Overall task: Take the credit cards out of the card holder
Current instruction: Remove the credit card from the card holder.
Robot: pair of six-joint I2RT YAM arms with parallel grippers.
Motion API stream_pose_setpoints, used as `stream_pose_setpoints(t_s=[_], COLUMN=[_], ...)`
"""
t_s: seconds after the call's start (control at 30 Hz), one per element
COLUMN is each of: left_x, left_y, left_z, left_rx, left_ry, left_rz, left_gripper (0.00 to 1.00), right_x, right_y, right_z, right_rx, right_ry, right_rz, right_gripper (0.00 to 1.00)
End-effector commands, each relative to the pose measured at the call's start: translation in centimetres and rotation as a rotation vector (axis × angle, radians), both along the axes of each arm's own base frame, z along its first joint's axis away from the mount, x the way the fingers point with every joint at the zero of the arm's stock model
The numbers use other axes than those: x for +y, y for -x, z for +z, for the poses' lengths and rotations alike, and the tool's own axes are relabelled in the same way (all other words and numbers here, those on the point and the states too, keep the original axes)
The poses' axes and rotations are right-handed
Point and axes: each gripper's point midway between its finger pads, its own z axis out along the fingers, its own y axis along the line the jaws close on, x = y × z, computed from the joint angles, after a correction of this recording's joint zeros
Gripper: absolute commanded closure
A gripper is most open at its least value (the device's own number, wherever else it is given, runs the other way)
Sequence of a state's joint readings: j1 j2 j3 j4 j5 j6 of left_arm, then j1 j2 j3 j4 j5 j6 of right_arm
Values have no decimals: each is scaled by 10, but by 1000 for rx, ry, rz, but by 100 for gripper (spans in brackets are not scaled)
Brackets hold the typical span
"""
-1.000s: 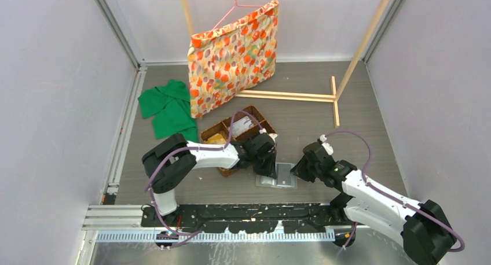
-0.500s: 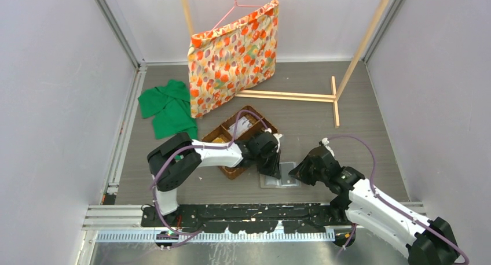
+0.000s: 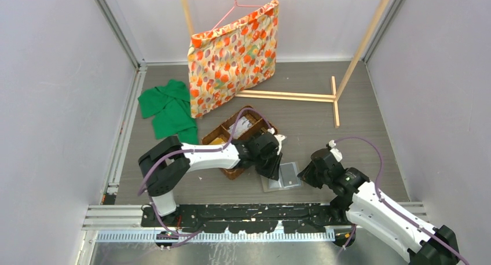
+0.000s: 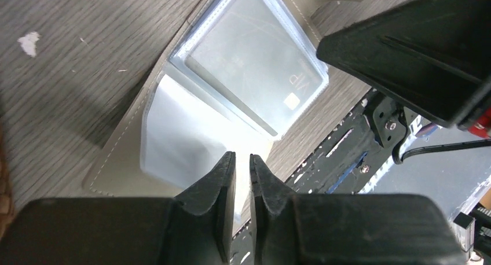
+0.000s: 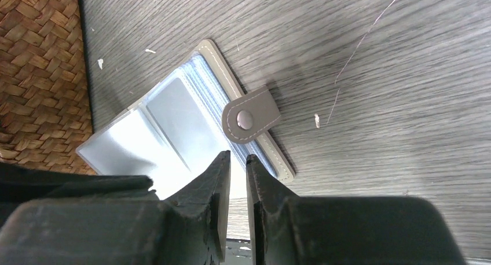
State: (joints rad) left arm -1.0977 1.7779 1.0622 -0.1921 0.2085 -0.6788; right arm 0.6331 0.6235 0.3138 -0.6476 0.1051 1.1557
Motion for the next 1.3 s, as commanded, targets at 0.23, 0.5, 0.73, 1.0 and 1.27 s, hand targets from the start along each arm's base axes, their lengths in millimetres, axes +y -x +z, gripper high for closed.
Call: stream_pose_setpoints(t_s=[0.23,0.5,0.73,1.0,1.27], left_x=[-10,-2,7,9,10], left_y=[-7,-7,-8,-9,-11], left_z=[38,6,-10,-24,-24], left_rx=[-58,-28,-31,-25,-34], left_ry=[79,11,-44,-76,-85], left_rz=[50,87,102,110,107], left_gripper=[82,82,82,83,84], right_x=[7,9,17,27,36], right_y=[-26,-36,-32,-19,-18], right_z=[20,18,9,5,14], right_rx=[-81,-62,-32,-20,-36], right_ry=[27,40,-14,-108,-162], right_rz=[24,56,77,105,128], right_gripper=[76,74,74,74,74])
